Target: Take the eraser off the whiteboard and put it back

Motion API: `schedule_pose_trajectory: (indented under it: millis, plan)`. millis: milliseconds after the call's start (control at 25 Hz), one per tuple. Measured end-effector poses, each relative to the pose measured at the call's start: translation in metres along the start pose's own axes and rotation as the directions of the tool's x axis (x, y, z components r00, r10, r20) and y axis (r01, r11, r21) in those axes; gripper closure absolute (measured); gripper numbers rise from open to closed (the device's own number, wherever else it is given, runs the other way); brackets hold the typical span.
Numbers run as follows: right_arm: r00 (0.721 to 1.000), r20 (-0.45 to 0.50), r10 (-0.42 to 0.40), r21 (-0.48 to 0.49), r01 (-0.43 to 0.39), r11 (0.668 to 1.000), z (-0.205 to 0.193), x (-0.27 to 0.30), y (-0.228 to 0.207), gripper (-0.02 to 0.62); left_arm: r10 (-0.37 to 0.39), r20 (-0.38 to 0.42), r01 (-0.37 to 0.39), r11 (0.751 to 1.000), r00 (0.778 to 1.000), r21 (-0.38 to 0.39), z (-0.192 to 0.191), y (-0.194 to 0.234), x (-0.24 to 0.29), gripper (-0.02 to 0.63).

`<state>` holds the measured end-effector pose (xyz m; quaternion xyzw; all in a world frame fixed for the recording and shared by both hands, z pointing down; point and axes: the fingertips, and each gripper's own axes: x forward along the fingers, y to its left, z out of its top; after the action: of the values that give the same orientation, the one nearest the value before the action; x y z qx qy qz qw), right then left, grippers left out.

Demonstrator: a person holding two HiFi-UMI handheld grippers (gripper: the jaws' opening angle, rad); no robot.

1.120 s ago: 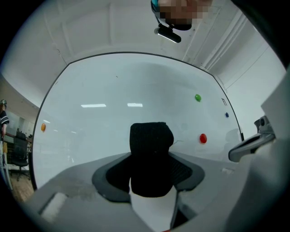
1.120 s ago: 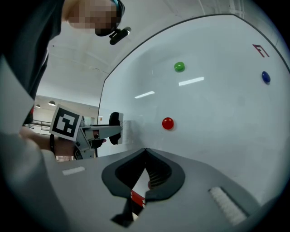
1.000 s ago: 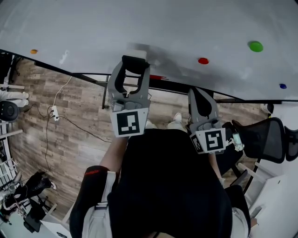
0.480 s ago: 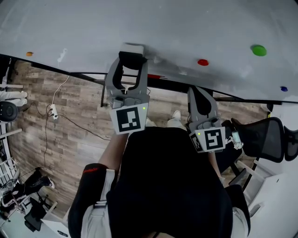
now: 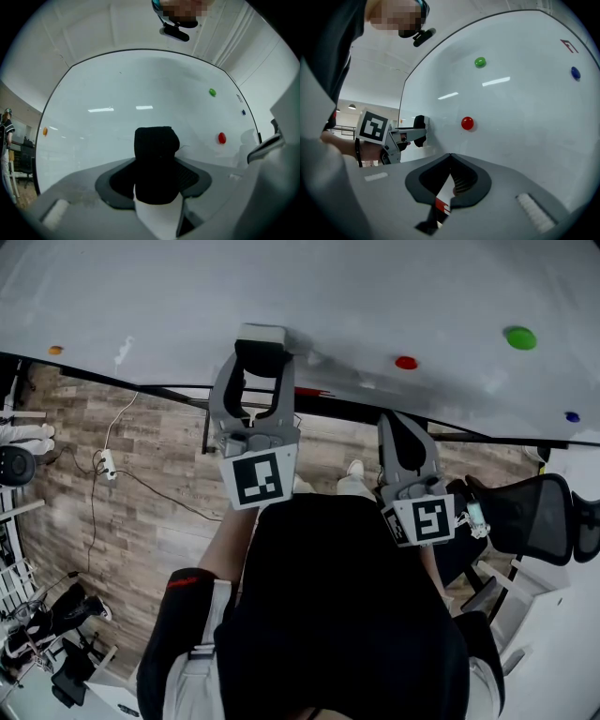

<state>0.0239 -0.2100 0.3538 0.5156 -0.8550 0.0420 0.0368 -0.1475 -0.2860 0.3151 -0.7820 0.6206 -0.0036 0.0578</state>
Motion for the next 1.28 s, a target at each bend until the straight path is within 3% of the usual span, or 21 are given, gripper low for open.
schedule_pose_trajectory:
  millis: [360,600,1160,1280]
  plan:
    - [1.000,0.007,0.005,-0.002,-0.005,1.000,0.000,-0.006,0.004,0.594,-0.009,0.015,0.009,1.000,1.000,0.009,0.000,-0.003,-0.001,0.369]
    - [1.000,0.012,-0.004,-0.001,0.004,1.000,0.002,-0.013,0.009,0.594,-0.046,0.011,0.046,0.999,0.999,0.022,-0.003,-0.008,-0.008,0.311]
    - [1.000,0.027,0.011,-0.003,-0.011,1.000,0.004,-0.033,0.033,0.594,-0.071,0.011,0.070,0.997,0.997,0.017,-0.003,-0.012,-0.048,0.313]
    - [0.999,0.033,0.022,-0.003,-0.022,1.000,0.003,-0.037,0.041,0.594,-0.091,0.017,0.091,0.996,0.996,0.021,0.001,-0.014,-0.061,0.359]
